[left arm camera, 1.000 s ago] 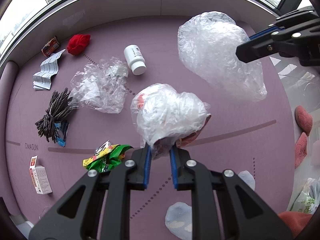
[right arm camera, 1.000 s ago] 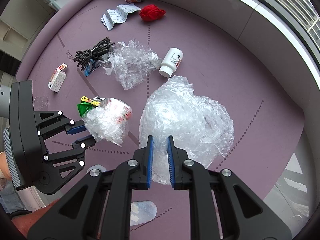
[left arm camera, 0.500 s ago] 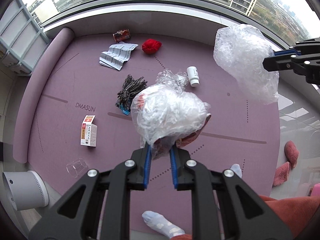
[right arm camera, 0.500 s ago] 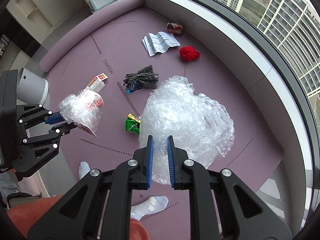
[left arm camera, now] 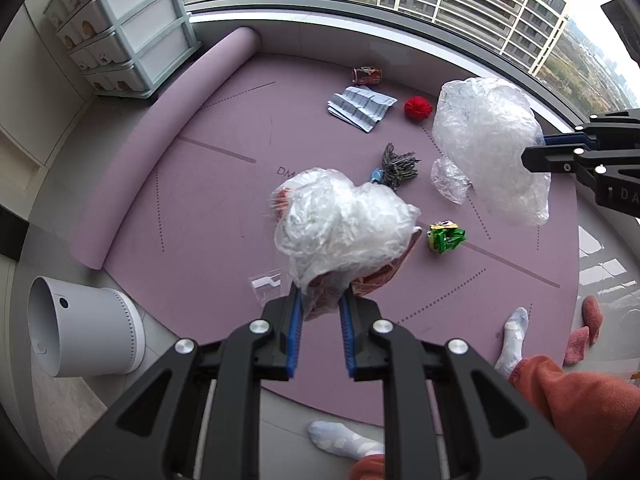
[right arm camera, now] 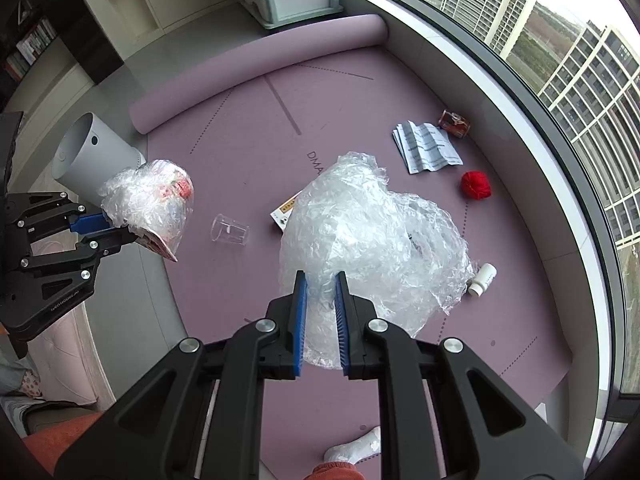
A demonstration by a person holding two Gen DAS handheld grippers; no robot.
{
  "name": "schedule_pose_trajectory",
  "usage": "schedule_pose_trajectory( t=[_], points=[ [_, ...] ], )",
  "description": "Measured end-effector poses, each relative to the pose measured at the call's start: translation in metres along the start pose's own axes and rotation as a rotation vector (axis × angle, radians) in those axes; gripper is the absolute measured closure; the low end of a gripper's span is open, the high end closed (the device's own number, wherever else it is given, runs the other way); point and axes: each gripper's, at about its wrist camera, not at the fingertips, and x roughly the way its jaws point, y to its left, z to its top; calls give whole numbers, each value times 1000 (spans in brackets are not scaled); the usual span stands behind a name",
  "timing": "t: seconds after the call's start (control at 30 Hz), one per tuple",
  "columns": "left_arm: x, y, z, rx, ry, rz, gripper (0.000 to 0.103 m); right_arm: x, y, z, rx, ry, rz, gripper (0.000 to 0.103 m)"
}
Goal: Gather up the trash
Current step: 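Carry both bubble wrap bundles over the grey bin with both tools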
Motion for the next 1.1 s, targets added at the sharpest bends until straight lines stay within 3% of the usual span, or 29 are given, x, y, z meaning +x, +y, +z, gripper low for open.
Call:
schedule_pose_trajectory(
  t=[0.27,0.53,0.77,1.1],
  points=[
    [-35,160,-41,-133,-3,106,86,19,165,86,-149,-18,117,90],
    [-45,285,-75,-384,31,169,86,46,279,165,-324,-16,217,90],
    [-58,388,-105,-496,2,233,85,72,365,211,-418,-15,231,90],
    [-30,509,-153,-336,42,184,85,108,492,224,-342,25,189,90]
  ],
)
